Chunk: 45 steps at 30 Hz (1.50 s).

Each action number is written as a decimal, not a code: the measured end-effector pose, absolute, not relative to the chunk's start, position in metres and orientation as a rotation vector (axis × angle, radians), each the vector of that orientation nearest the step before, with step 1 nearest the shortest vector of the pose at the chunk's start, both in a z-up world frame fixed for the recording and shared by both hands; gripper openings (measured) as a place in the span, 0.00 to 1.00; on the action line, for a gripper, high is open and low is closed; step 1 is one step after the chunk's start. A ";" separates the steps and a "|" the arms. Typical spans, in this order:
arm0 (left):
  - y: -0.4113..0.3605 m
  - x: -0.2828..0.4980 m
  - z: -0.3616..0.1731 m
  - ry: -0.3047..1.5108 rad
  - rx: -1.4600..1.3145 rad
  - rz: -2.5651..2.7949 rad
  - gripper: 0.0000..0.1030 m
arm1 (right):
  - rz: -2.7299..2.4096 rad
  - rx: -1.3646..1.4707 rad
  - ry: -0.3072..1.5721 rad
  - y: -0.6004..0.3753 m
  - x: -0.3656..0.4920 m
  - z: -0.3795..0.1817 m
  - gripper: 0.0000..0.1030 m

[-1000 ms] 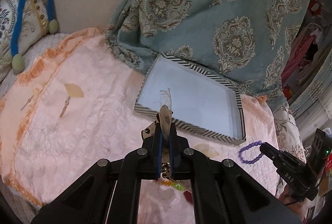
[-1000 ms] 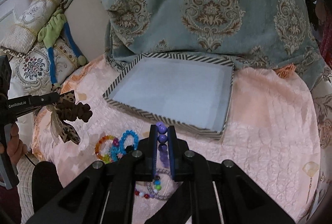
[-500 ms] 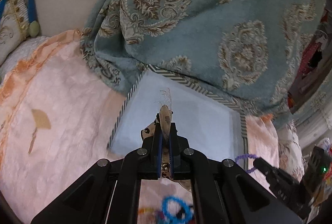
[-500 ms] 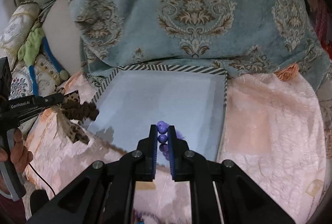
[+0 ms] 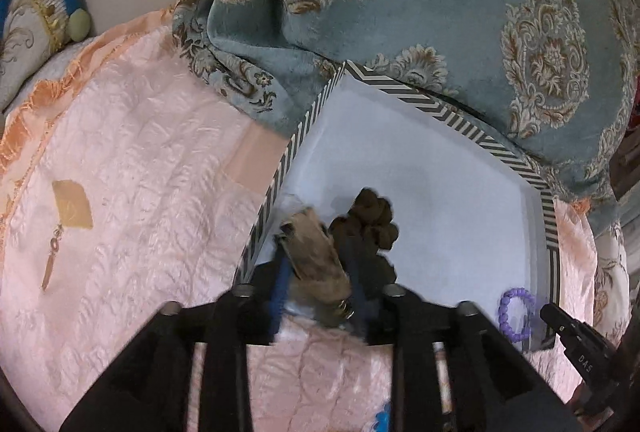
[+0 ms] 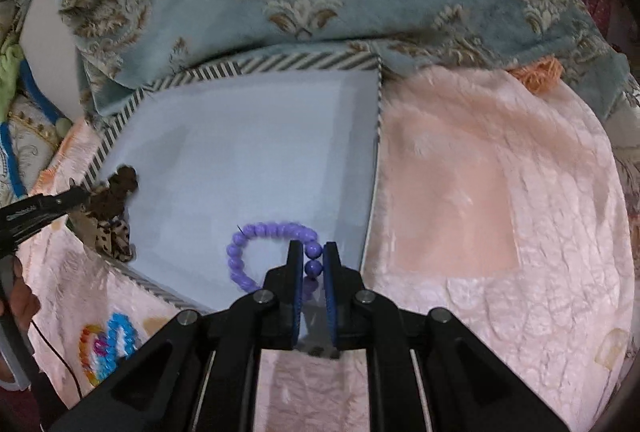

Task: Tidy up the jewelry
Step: 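Carry the scrunchie with left gripper into the striped box while right drops purple bracelet there, then open both grippers and move them back over the jewelry pile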

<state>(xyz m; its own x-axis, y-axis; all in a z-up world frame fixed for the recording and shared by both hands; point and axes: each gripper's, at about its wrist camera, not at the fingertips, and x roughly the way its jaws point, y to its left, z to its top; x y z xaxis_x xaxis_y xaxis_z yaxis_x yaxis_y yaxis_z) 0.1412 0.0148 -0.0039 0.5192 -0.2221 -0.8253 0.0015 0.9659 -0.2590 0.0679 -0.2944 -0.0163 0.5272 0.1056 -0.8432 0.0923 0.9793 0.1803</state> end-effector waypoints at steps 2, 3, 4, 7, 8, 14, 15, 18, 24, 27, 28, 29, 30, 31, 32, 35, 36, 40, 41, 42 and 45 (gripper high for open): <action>0.017 0.134 0.000 1.011 -0.234 -0.130 0.17 | 0.017 0.202 1.004 -0.291 0.061 -0.013 0.36; 0.018 0.130 0.003 1.006 -0.233 -0.129 0.19 | 0.020 0.199 0.997 -0.289 0.057 -0.010 0.39; 0.019 0.126 0.006 1.002 -0.235 -0.131 0.19 | 0.021 0.193 0.985 -0.285 0.052 -0.006 0.40; 0.018 0.112 0.015 0.994 -0.212 -0.130 0.20 | 0.032 0.186 0.961 -0.276 0.040 0.003 0.40; 0.016 0.105 0.018 0.989 -0.194 -0.129 0.20 | 0.038 0.186 0.953 -0.273 0.035 0.006 0.40; 0.005 0.066 0.032 0.958 -0.103 -0.129 0.20 | 0.049 0.169 0.896 -0.252 0.005 0.023 0.49; 0.005 0.060 0.034 0.951 -0.096 -0.130 0.20 | 0.050 0.166 0.889 -0.248 0.001 0.025 0.49; 0.004 0.043 0.043 0.922 -0.076 -0.120 0.20 | 0.053 0.166 0.873 -0.241 -0.014 0.031 0.49; 0.002 0.011 0.062 0.869 -0.039 -0.122 0.20 | 0.076 0.164 0.844 -0.227 -0.042 0.047 0.52; 0.000 -0.005 0.071 0.842 -0.033 -0.122 0.20 | 0.085 0.162 0.826 -0.222 -0.058 0.057 0.54; -0.001 -0.010 0.073 0.834 -0.033 -0.125 0.20 | 0.089 0.161 0.820 -0.221 -0.062 0.060 0.55; -0.002 -0.015 0.076 0.827 -0.029 -0.125 0.20 | 0.091 0.162 0.814 -0.220 -0.067 0.063 0.55; -0.004 -0.019 0.078 0.824 -0.026 -0.126 0.20 | 0.092 0.164 0.811 -0.219 -0.069 0.065 0.56; -0.005 -0.023 0.079 0.820 -0.025 -0.131 0.20 | 0.095 0.167 0.808 -0.218 -0.074 0.067 0.56; -0.007 -0.027 0.081 0.815 -0.026 -0.138 0.20 | 0.099 0.167 0.806 -0.216 -0.077 0.068 0.57; -0.010 -0.039 0.085 0.805 -0.023 -0.145 0.20 | 0.107 0.154 0.800 -0.211 -0.086 0.073 0.57; -0.011 -0.042 0.086 0.802 -0.022 -0.148 0.20 | 0.108 0.150 0.799 -0.210 -0.088 0.074 0.57; -0.013 -0.054 0.091 0.788 -0.015 -0.149 0.20 | 0.112 0.143 0.784 -0.209 -0.100 0.081 0.58; -0.013 -0.057 0.092 0.786 -0.014 -0.150 0.20 | 0.113 0.143 0.780 -0.209 -0.103 0.083 0.58; -0.013 -0.058 0.093 0.786 -0.014 -0.153 0.20 | 0.114 0.144 0.775 -0.209 -0.105 0.085 0.58; -0.013 -0.064 0.094 0.786 -0.016 -0.158 0.20 | 0.109 0.144 0.766 -0.211 -0.112 0.089 0.59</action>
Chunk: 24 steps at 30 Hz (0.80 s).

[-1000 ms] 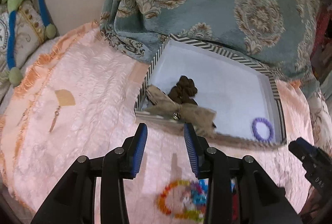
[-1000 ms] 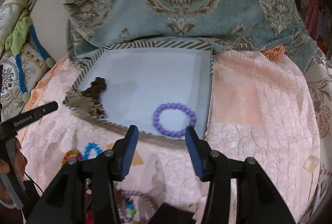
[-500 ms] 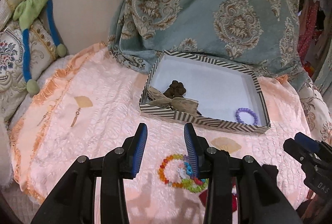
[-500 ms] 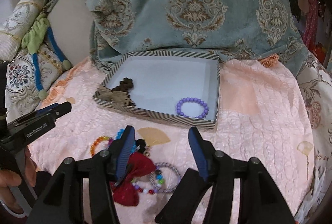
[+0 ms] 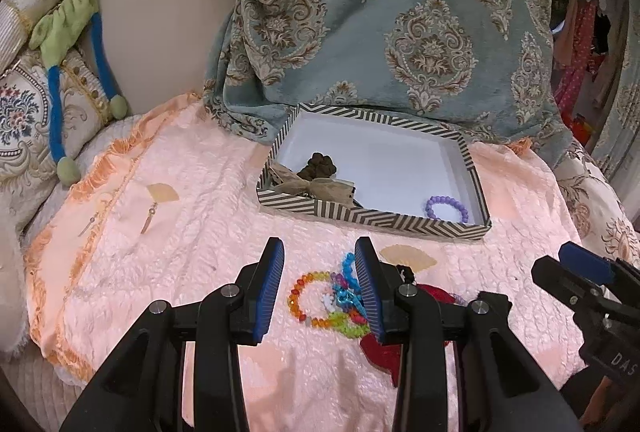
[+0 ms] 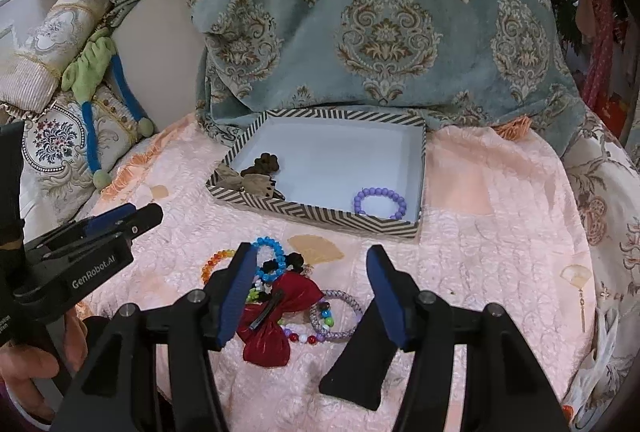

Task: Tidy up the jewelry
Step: 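Open both grippers and move them back over the jewelry pile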

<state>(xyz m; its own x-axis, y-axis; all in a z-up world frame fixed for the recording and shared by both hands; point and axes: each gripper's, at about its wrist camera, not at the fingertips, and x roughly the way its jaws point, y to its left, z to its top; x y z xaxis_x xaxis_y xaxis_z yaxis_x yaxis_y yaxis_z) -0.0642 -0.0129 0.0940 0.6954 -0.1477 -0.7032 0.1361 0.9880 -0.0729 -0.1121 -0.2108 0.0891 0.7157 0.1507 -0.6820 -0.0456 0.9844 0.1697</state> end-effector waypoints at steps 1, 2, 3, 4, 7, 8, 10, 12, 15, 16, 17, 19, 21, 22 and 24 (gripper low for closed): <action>-0.012 -0.066 0.095 0.787 -0.016 -0.159 0.20 | 0.109 0.145 0.765 -0.211 -0.113 0.090 0.59; -0.011 -0.067 0.095 0.787 -0.018 -0.160 0.20 | 0.107 0.145 0.762 -0.212 -0.116 0.091 0.59; -0.010 -0.068 0.096 0.789 -0.022 -0.162 0.20 | 0.105 0.145 0.761 -0.213 -0.117 0.092 0.59; -0.008 -0.069 0.097 0.792 -0.029 -0.165 0.20 | 0.104 0.146 0.760 -0.214 -0.119 0.093 0.59; -0.003 -0.073 0.100 0.793 -0.047 -0.167 0.20 | 0.102 0.148 0.753 -0.215 -0.125 0.095 0.60; -0.002 -0.074 0.101 0.792 -0.052 -0.167 0.20 | 0.101 0.149 0.752 -0.216 -0.125 0.095 0.60; 0.000 -0.076 0.102 0.792 -0.056 -0.167 0.20 | 0.103 0.149 0.753 -0.216 -0.126 0.095 0.61; 0.000 -0.078 0.102 0.797 -0.058 -0.174 0.20 | 0.108 0.151 0.755 -0.215 -0.127 0.095 0.61; 0.000 -0.079 0.101 0.802 -0.058 -0.180 0.20 | 0.114 0.149 0.763 -0.213 -0.128 0.093 0.61; 0.001 -0.079 0.101 0.804 -0.061 -0.178 0.20 | 0.116 0.148 0.764 -0.212 -0.129 0.092 0.61; 0.003 -0.079 0.101 0.806 -0.066 -0.176 0.20 | 0.117 0.146 0.765 -0.211 -0.128 0.092 0.61; 0.006 -0.077 0.101 0.809 -0.074 -0.171 0.20 | 0.115 0.143 0.764 -0.210 -0.128 0.093 0.61; 0.008 -0.077 0.101 0.809 -0.077 -0.163 0.20 | 0.115 0.143 0.756 -0.210 -0.129 0.095 0.61; 0.009 -0.076 0.101 0.809 -0.080 -0.160 0.20 | 0.114 0.143 0.753 -0.210 -0.129 0.096 0.61; 0.010 -0.076 0.101 0.808 -0.084 -0.158 0.20 | 0.116 0.143 0.753 -0.209 -0.129 0.096 0.62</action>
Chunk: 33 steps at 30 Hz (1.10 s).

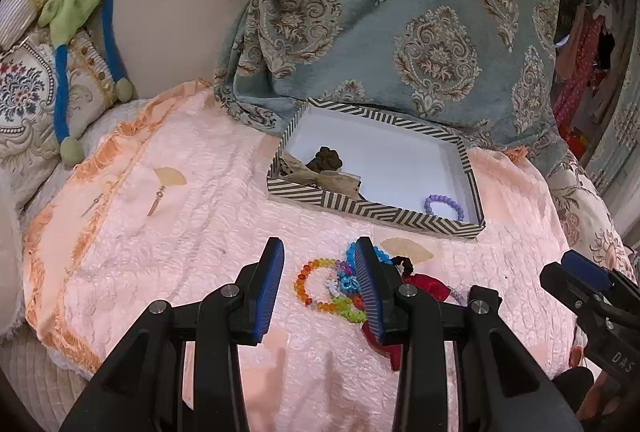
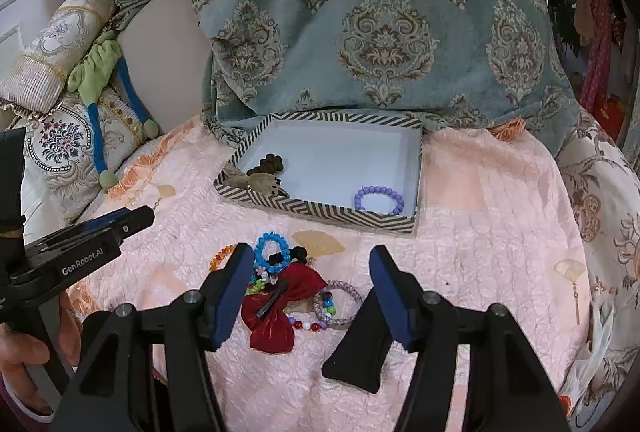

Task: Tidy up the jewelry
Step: 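Open both grippers and move them back over the jewelry pile, then grasp the red hair bow with right gripper while left grasps amber bead bracelet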

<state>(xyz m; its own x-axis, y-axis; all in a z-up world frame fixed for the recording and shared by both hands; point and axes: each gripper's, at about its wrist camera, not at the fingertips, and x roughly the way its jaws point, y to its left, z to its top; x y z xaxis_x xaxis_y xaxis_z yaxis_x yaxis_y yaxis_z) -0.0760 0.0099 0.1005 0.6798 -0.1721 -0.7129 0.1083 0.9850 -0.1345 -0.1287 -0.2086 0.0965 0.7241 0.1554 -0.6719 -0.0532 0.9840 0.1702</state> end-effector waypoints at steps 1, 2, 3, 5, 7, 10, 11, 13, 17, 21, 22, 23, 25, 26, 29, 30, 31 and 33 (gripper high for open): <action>0.010 -0.076 0.100 0.809 -0.084 -0.157 0.20 | 0.118 0.144 0.755 -0.208 -0.128 0.095 0.63; 0.010 -0.075 0.098 0.811 -0.082 -0.156 0.20 | 0.119 0.146 0.758 -0.208 -0.127 0.094 0.64; 0.009 -0.075 0.097 0.813 -0.081 -0.157 0.20 | 0.125 0.148 0.768 -0.207 -0.126 0.091 0.64; 0.009 -0.074 0.093 0.825 -0.084 -0.163 0.20 | 0.131 0.145 0.783 -0.204 -0.124 0.086 0.64; 0.009 -0.072 0.088 0.836 -0.082 -0.163 0.20 | 0.136 0.141 0.796 -0.202 -0.123 0.081 0.64; 0.009 -0.070 0.083 0.844 -0.076 -0.154 0.20 | 0.148 0.146 0.816 -0.198 -0.120 0.073 0.64; 0.009 -0.070 0.081 0.847 -0.075 -0.151 0.20 | 0.155 0.151 0.825 -0.196 -0.118 0.070 0.64; 0.011 -0.067 0.077 0.855 -0.078 -0.144 0.20 | 0.169 0.157 0.846 -0.192 -0.115 0.062 0.64; 0.017 -0.062 0.067 0.877 -0.091 -0.137 0.20 | 0.194 0.168 0.898 -0.183 -0.110 0.041 0.64; 0.031 -0.051 0.045 0.950 -0.171 -0.160 0.20 | 0.237 0.189 0.947 -0.175 -0.105 0.018 0.64; 0.034 -0.048 0.038 0.975 -0.192 -0.167 0.20 | 0.246 0.202 0.961 -0.173 -0.102 0.011 0.64; 0.036 -0.046 0.032 0.995 -0.208 -0.172 0.20 | 0.249 0.211 0.972 -0.172 -0.100 0.005 0.64; 0.040 -0.041 0.020 1.032 -0.244 -0.178 0.20 | 0.250 0.222 0.989 -0.170 -0.095 -0.003 0.64; 0.041 -0.039 0.014 1.044 -0.256 -0.178 0.20 | 0.253 0.226 0.997 -0.169 -0.091 -0.008 0.64; 0.037 -0.032 0.000 1.073 -0.259 -0.183 0.20 | 0.245 0.237 1.022 -0.169 -0.081 -0.020 0.63; 0.034 -0.030 -0.005 1.087 -0.249 -0.186 0.20 | 0.239 0.247 1.027 -0.170 -0.078 -0.025 0.63; 0.031 -0.027 -0.011 1.100 -0.238 -0.184 0.20 | 0.234 0.259 1.035 -0.171 -0.075 -0.028 0.63; 0.028 -0.021 -0.020 1.118 -0.223 -0.168 0.20 | 0.239 0.285 1.044 -0.173 -0.070 -0.035 0.63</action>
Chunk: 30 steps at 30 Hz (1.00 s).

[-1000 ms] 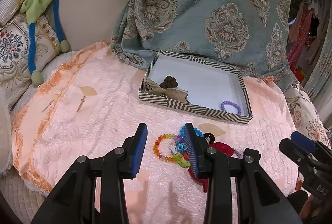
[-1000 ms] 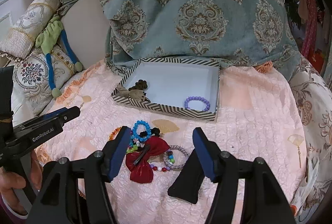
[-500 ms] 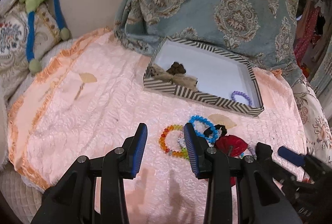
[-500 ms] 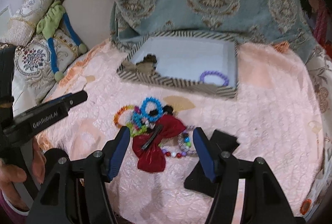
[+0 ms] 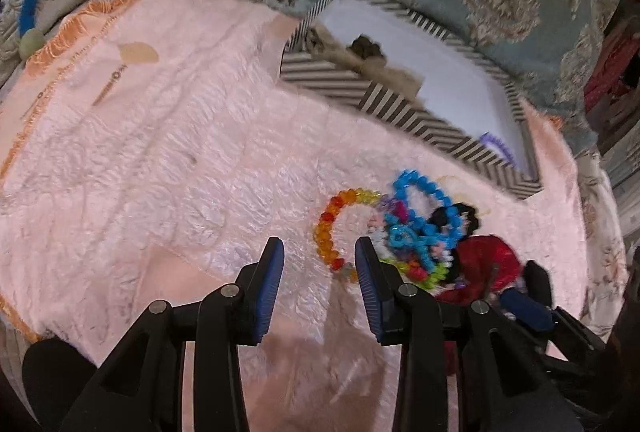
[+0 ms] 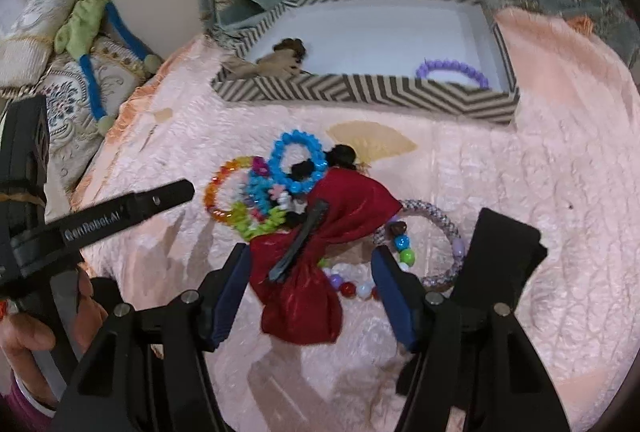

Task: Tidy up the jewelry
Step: 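Grasp the red hair bow with right gripper while left grasps amber bead bracelet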

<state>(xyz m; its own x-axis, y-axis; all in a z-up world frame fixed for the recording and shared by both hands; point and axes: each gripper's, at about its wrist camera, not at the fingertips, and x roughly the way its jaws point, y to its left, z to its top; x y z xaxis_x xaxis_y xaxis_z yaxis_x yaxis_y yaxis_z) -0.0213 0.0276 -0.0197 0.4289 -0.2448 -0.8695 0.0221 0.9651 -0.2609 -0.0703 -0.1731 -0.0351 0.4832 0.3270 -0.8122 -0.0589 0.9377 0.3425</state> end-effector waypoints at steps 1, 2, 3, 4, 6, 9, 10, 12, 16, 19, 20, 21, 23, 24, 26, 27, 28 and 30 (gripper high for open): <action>0.026 -0.019 -0.023 1.124 -0.219 -0.164 0.20 | 0.246 0.292 1.045 -0.173 -0.068 -0.037 0.63; 0.024 -0.016 -0.028 1.132 -0.213 -0.159 0.20 | 0.254 0.290 1.046 -0.171 -0.066 -0.039 0.61; 0.024 -0.014 -0.030 1.135 -0.210 -0.155 0.20 | 0.263 0.274 1.044 -0.168 -0.064 -0.041 0.57; 0.023 -0.012 -0.033 1.137 -0.204 -0.149 0.20 | 0.269 0.260 1.043 -0.165 -0.062 -0.042 0.45; 0.019 -0.009 -0.036 1.129 -0.187 -0.144 0.20 | 0.285 0.236 1.043 -0.161 -0.058 -0.046 0.24; 0.015 -0.005 -0.038 1.115 -0.162 -0.150 0.11 | 0.301 0.233 1.029 -0.162 -0.059 -0.046 0.20; 0.015 -0.004 -0.039 1.110 -0.153 -0.150 0.00 | 0.305 0.231 1.022 -0.162 -0.061 -0.043 0.19; 0.017 -0.003 -0.038 1.118 -0.166 -0.166 0.00 | 0.316 0.231 1.000 -0.165 -0.065 -0.036 0.17; 0.027 -0.004 -0.025 1.106 -0.232 -0.202 0.00 | 0.333 0.237 0.934 -0.175 -0.076 -0.007 0.17; 0.033 -0.011 -0.003 1.064 -0.241 -0.217 0.00 | 0.343 0.250 0.896 -0.183 -0.082 0.011 0.17; 0.033 -0.013 0.003 1.051 -0.237 -0.220 0.00 | 0.344 0.254 0.882 -0.186 -0.084 0.018 0.17; 0.033 -0.015 0.011 1.038 -0.231 -0.224 0.00 | 0.343 0.255 0.876 -0.187 -0.085 0.021 0.17; 0.035 -0.018 0.026 1.008 -0.232 -0.231 0.00 | 0.340 0.260 0.861 -0.190 -0.088 0.029 0.17; 0.035 -0.018 0.033 0.998 -0.230 -0.234 0.00 | 0.341 0.265 0.855 -0.192 -0.088 0.032 0.17; 0.035 -0.020 0.047 0.973 -0.219 -0.238 0.00 | 0.344 0.270 0.842 -0.193 -0.088 0.039 0.17; 0.035 -0.021 0.052 0.964 -0.215 -0.238 0.00 | 0.344 0.269 0.838 -0.194 -0.089 0.041 0.17; 0.035 -0.021 0.058 0.952 -0.210 -0.239 0.00 | 0.344 0.265 0.832 -0.195 -0.089 0.045 0.17; 0.033 -0.021 0.069 0.933 -0.200 -0.242 0.00 | 0.343 0.259 0.821 -0.197 -0.089 0.051 0.17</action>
<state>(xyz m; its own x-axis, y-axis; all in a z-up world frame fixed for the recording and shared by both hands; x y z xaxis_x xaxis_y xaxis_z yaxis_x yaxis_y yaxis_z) -0.0207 0.0333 0.0687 0.5719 -0.2910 -0.7670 0.1187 0.9545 -0.2736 -0.0889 -0.1970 0.0514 0.6318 0.3952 -0.6668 -0.1975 0.9139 0.3545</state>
